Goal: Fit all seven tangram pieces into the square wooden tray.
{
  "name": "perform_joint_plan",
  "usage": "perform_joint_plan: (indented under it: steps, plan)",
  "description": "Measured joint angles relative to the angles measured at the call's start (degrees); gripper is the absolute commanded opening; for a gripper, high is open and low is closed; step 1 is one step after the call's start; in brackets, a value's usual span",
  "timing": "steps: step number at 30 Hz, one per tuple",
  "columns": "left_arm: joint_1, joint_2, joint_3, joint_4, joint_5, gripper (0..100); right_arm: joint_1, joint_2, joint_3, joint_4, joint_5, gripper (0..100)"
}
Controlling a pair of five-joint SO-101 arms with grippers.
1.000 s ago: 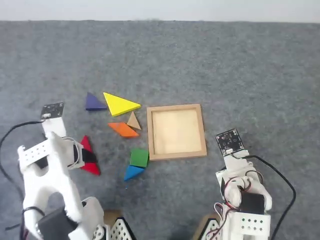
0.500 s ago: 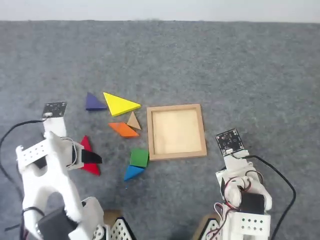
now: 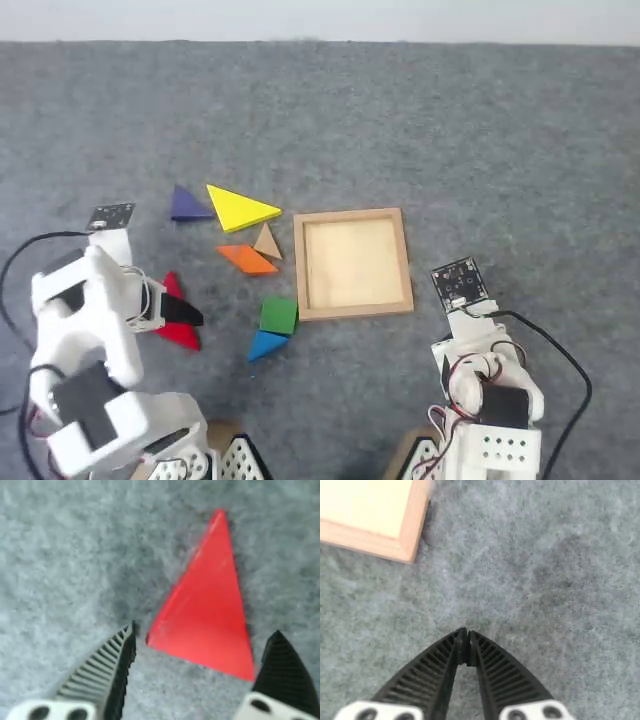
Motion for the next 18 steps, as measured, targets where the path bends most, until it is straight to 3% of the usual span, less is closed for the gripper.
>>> perform_joint_plan:
  steps: [12, 18]
  plan:
    - [3.78, 4.22, -2.64, 2.64, -0.70, 32, 0.00, 0.00, 0.00, 0.00, 0.00, 0.8]
    - [6.33, 3.52, -2.29, 2.99, 2.46, 30, 0.00, 0.00, 0.00, 0.00, 0.00, 0.8]
